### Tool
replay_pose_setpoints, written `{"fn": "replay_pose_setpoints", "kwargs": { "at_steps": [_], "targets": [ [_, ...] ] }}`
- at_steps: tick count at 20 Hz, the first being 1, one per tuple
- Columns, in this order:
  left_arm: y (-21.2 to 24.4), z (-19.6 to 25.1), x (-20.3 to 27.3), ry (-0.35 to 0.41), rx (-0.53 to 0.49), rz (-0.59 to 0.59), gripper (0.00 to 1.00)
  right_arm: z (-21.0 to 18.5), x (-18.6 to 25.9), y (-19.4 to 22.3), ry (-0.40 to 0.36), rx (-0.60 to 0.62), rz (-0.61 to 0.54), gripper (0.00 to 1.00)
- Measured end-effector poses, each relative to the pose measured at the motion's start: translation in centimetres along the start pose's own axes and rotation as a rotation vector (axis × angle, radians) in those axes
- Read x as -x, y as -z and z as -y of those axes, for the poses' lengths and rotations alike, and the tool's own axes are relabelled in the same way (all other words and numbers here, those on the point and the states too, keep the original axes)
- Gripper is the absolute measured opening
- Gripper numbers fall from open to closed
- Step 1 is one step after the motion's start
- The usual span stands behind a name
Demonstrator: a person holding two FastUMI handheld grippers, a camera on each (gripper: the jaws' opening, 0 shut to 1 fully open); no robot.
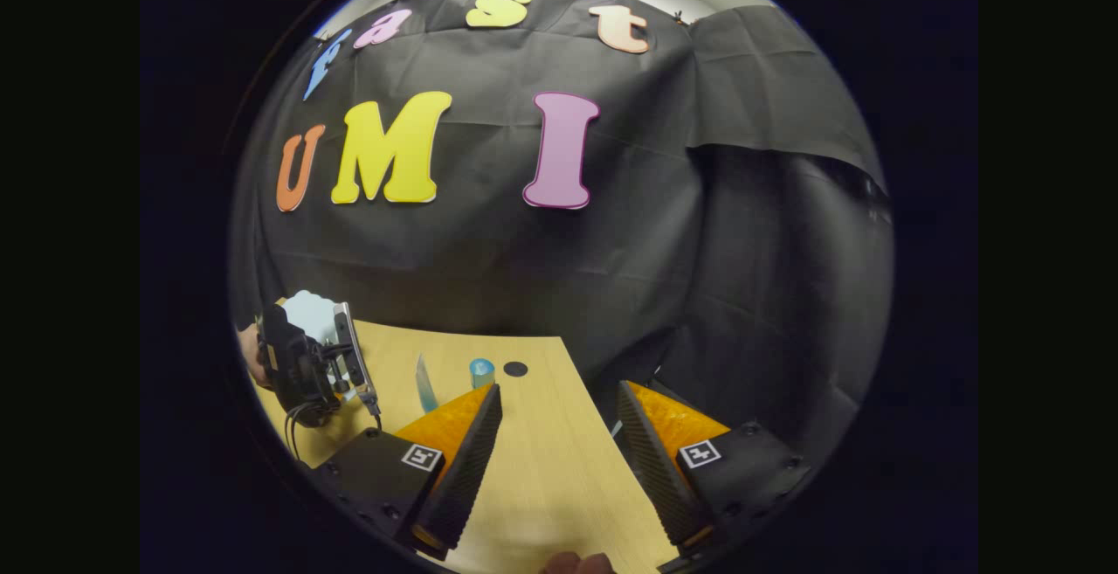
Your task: First open the suitcase, pack the skin care products into it, and then close the suitcase.
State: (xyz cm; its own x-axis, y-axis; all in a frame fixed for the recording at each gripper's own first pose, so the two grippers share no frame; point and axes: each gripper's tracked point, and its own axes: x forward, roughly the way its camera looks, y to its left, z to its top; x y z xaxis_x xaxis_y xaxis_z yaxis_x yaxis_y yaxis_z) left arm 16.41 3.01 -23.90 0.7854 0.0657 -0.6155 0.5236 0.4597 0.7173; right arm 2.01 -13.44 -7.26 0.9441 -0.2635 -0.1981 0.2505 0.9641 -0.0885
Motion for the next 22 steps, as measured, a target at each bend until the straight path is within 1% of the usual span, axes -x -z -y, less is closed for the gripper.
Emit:
{"fn": "replay_pose_setpoints", "kwargs": {
  "at_steps": [1,2,3,4,5,6,7,9,11,14,16,19,21,22],
  "targets": [
    [0.0,-0.1,0.0,0.004,-0.005,0.000,0.58,-0.2,0.0,0.2,-0.003,0.001,-0.005,0.80],
    [0.1,0.3,-0.1,0.018,-0.007,-0.002,0.54,-0.5,0.0,0.3,-0.008,0.003,-0.008,0.80],
    [0.1,0.7,-0.3,0.037,-0.017,-0.012,0.47,-0.8,0.1,0.3,-0.013,0.009,-0.008,0.80],
    [0.0,0.7,-0.1,0.044,-0.019,-0.013,0.44,-1.0,0.2,0.2,-0.018,0.016,-0.005,0.80],
    [-0.3,0.6,0.2,0.053,-0.016,-0.005,0.32,-1.1,0.3,0.0,-0.021,0.021,-0.001,0.80],
    [-0.5,0.4,0.5,0.059,-0.013,0.010,0.28,-1.3,0.4,-0.1,-0.026,0.024,0.003,0.80],
    [-0.9,0.1,0.8,0.064,-0.007,0.026,0.21,-1.5,0.5,-0.2,-0.027,0.028,0.006,0.80],
    [-0.8,-1.0,1.8,0.078,0.034,0.047,0.14,-1.9,0.6,-0.2,-0.034,0.025,0.004,0.80],
    [-1.0,-3.0,3.4,0.086,0.117,0.104,0.11,-2.6,0.9,-0.3,-0.045,0.020,0.003,0.80],
    [-1.5,-9.0,6.6,-0.026,0.229,0.220,0.09,-4.4,1.5,-1.0,-0.077,0.037,0.021,0.80],
    [-0.7,-13.0,8.3,-0.071,0.354,0.271,0.07,-5.6,1.8,-1.5,-0.100,0.054,0.038,0.80],
    [2.5,-18.5,11.0,-0.102,0.569,0.339,0.04,-7.8,2.1,-2.2,-0.135,0.075,0.051,0.80],
    [5.5,-22.1,12.4,-0.168,0.679,0.374,0.03,-9.6,2.3,-2.6,-0.163,0.092,0.057,0.80],
    [7.7,-23.9,12.9,-0.211,0.706,0.378,0.03,-10.4,2.4,-3.1,-0.172,0.106,0.063,0.80]
  ]
}}
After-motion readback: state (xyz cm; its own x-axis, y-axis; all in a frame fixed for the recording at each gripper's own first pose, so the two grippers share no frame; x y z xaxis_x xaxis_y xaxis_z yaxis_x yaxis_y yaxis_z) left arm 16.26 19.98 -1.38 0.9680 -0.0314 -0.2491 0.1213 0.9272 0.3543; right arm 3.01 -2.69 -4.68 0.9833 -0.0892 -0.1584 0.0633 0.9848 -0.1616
